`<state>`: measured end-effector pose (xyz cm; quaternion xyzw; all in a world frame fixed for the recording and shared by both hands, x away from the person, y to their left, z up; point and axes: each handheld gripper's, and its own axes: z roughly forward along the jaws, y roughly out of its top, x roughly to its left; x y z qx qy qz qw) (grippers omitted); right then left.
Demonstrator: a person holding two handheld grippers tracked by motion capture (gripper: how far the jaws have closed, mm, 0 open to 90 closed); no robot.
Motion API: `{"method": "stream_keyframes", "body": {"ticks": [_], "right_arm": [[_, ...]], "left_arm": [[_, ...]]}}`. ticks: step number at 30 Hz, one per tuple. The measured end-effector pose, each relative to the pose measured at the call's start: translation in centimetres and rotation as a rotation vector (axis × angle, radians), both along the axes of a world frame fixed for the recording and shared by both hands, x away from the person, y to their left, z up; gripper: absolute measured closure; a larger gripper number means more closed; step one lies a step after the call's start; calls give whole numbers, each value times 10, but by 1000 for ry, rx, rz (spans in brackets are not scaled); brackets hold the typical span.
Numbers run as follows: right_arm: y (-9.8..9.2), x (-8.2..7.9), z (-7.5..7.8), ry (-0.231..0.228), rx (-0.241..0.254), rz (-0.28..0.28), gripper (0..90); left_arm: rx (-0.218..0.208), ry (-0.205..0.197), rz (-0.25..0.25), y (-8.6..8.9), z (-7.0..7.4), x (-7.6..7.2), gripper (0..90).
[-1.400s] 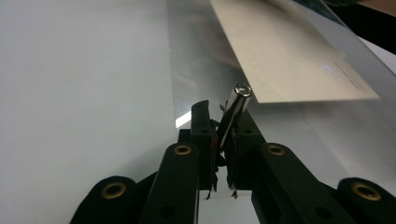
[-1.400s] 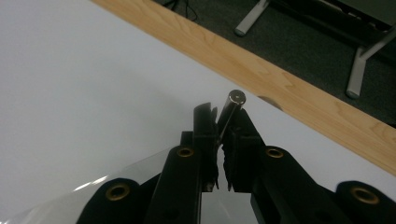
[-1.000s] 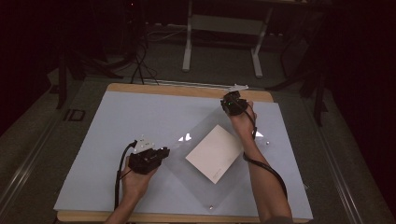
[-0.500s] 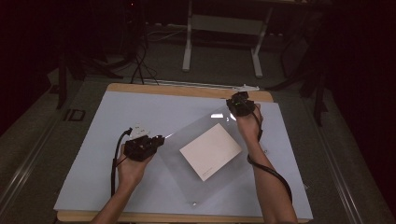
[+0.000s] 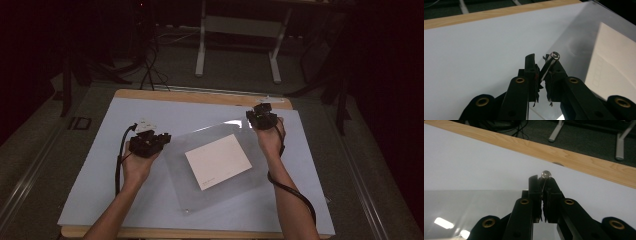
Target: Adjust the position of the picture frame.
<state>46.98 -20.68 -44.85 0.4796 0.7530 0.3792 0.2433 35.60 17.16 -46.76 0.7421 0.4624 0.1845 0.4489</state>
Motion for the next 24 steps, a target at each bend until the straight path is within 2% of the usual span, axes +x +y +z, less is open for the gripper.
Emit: {"method": "stream_keyframes", "body": {"ticks": [5,12,19,24], "right_arm": [[0,-6,-2,6,5,12,859],[0,-13,-5,8,1,1,858],[-4,-21,-20,45,-1,-12,857],[-3,-24,-29,67,-19,-28,857]], "left_arm": [[-12,22,32,9,-2,17,813],[0,32,64,13,-4,40,814],[35,63,71,10,-10,61,817],[27,89,95,8,-21,71,815]]}}
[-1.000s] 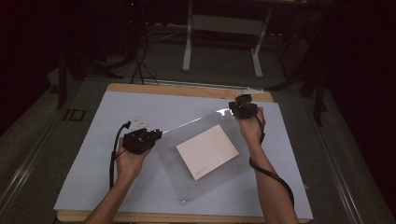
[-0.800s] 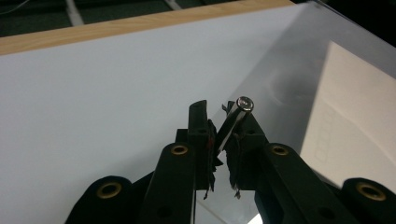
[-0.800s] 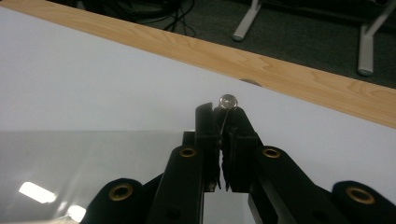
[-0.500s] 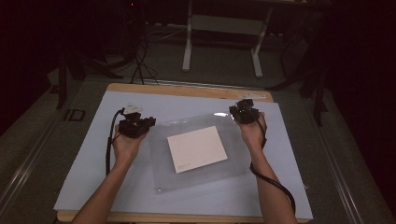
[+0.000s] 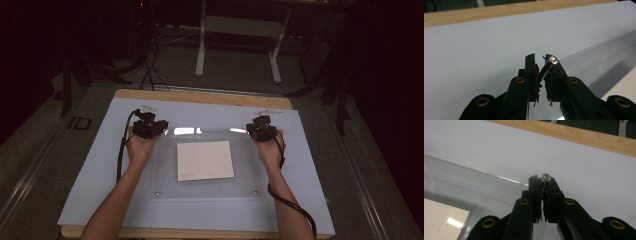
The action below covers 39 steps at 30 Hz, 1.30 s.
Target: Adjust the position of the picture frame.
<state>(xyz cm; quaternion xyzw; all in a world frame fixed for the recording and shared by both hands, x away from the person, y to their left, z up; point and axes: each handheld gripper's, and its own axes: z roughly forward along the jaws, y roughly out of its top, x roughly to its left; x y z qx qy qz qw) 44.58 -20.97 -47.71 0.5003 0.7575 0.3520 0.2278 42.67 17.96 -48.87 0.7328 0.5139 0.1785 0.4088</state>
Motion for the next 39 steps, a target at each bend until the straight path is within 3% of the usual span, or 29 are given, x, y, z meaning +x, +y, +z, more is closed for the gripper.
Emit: {"method": "stream_keyframes", "body": {"ticks": [13,20,22,30,39], "right_arm": [[1,0,-16,32,-10,-24,856],[-2,5,-30,74,-8,-19,855],[-4,5,-35,75,10,-16,854],[-5,5,-35,70,13,4,852],[-8,4,-38,51,22,22,850]], "left_arm": [[2,59,30,-4,-15,22,816],[0,96,43,-7,-29,28,818],[-18,88,52,-7,-31,27,816],[8,91,63,-9,-29,25,821],[-38,75,48,-4,-34,24,808]]}}
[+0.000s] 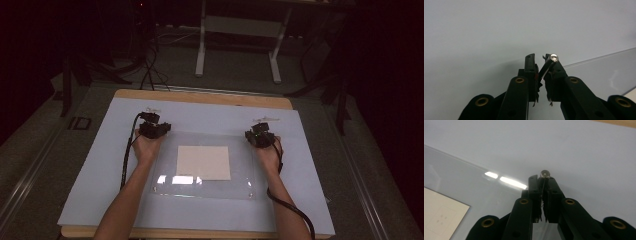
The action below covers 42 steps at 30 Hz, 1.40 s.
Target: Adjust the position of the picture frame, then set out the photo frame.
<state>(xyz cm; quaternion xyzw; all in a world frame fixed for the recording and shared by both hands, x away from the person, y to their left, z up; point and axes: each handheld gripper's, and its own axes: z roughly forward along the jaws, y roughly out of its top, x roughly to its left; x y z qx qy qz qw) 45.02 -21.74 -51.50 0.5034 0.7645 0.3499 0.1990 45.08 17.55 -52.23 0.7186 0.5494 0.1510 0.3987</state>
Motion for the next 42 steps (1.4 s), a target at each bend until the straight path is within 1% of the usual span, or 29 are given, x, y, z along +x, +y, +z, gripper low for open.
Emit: {"method": "stream_keyframes", "body": {"ticks": [2,3,4,5,6,7,10,11,12,14,15,16,17,21,22,23,24,25,26,28,29,31,32,33,37,39,40,41,42], "right_arm": [[0,0,0,-2,-1,4,851],[0,0,0,-2,0,5,850],[-1,0,-1,-2,1,5,850],[-1,0,-1,-2,1,5,850],[-1,0,-1,-4,2,6,850],[-1,-1,-1,-8,6,6,849],[-3,-1,-2,-11,17,12,847],[-3,-1,-2,-11,17,12,847],[-3,-1,-3,-11,22,11,846],[-4,-1,-3,-13,29,15,845],[-4,-1,-3,-14,32,18,844],[-5,-1,-3,-15,33,20,843],[-5,-1,-4,-15,40,20,842],[-7,-1,-5,-24,54,31,825],[-8,-1,-5,-26,61,30,788],[-10,-2,-5,-41,66,25,755],[-12,-4,-4,-62,81,20,747],[-14,-6,-3,-73,100,22,748],[-16,-7,-3,-84,97,32,759],[-15,-11,-3,-121,73,57,788],[-15,-12,-2,-133,70,60,801],[-15,-14,-2,-151,79,71,829],[-14,-14,-1,-160,72,71,833],[-14,-13,-2,-162,76,72,838],[-16,-10,-2,-143,108,71,844],[-16,-10,-2,-135,108,66,844],[-16,-9,-1,-122,112,63,844],[-16,-9,-1,-122,112,63,844],[-16,-8,-1,-114,122,61,843]], "left_arm": [[-37,-6,-3,3,-2,-1,799],[-58,-18,-14,5,-4,-2,788],[-88,-34,-23,8,-5,-3,770],[-88,-34,-23,8,-5,-3,740],[-121,-76,-37,13,-7,-7,740],[-122,-87,-43,14,-7,-8,709],[-118,-145,-65,17,-6,-14,708],[-118,-145,-65,17,-6,-14,712],[-116,-172,-60,19,-5,-16,712],[-107,-192,-62,21,-5,-18,762],[-102,-194,-71,20,-5,-18,773],[-90,-199,-78,20,-5,-19,799],[-71,-206,-83,19,-5,-19,806],[-25,-216,-90,16,-3,-20,824],[-21,-216,-91,16,-3,-20,826],[-23,-215,-92,17,-3,-20,827],[-25,-214,-94,17,-3,-20,827],[-26,-214,-96,18,-3,-19,828],[-26,-214,-98,18,-3,-19,828],[-24,-214,-101,18,-2,-19,829],[-25,-213,-102,18,-2,-19,830],[-25,-210,-106,18,-2,-18,830],[-25,-209,-109,19,-2,-18,829],[-24,-208,-111,19,-2,-18,829],[-29,-205,-113,19,-2,-18,828],[-24,-204,-114,19,-2,-17,830],[-17,-202,-113,18,-2,-17,833],[-17,-202,-113,18,-2,-17,835],[-18,-184,-118,19,0,-16,835]]}}
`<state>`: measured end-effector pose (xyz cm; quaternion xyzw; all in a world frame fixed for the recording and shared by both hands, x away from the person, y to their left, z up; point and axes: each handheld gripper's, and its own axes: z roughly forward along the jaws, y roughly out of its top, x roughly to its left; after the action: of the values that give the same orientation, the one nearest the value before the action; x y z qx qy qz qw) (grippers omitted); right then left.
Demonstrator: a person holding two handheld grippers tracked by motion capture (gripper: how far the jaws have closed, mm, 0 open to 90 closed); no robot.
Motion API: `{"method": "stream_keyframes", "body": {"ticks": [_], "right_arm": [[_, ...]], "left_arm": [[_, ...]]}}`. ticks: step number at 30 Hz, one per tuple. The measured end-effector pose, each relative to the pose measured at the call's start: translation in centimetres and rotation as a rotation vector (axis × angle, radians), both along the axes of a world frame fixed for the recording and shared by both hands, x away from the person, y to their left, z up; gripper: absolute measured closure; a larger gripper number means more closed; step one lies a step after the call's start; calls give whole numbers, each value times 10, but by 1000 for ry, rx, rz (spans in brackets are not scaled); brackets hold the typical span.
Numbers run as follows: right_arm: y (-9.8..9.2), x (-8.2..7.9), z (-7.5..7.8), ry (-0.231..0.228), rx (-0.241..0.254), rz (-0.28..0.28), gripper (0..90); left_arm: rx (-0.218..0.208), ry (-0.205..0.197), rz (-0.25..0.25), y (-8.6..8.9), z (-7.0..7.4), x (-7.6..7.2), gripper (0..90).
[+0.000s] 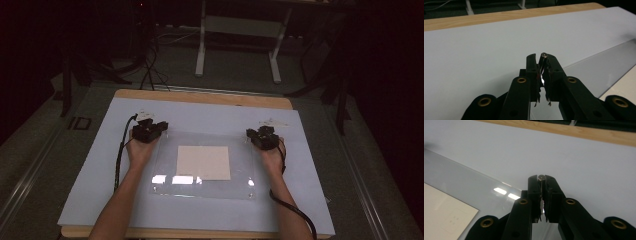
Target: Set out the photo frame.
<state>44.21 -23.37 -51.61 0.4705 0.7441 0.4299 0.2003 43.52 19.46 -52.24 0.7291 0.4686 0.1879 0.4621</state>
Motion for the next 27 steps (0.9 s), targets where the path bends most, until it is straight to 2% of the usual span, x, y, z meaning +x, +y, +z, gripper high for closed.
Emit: {"method": "stream_keyframes", "body": {"ticks": [2,6,16,17,18,20,24,27], "right_arm": [[-2,3,1,27,24,1,841],[-1,5,3,51,12,0,842],[-3,18,7,133,46,-7,842],[-3,18,7,133,46,-7,842],[-3,20,7,142,52,-8,842],[-3,25,10,172,57,-7,841],[-3,29,12,209,71,-18,839],[-1,30,13,214,54,-33,840]], "left_arm": [[-9,16,-9,2,1,2,833],[-13,45,-18,3,3,5,832],[-124,121,-6,8,0,20,826],[-124,121,-6,8,0,20,827],[-122,138,-8,8,1,22,827],[-109,150,-7,7,3,25,831],[-138,184,3,8,3,29,830],[-119,224,7,6,7,34,832]]}}
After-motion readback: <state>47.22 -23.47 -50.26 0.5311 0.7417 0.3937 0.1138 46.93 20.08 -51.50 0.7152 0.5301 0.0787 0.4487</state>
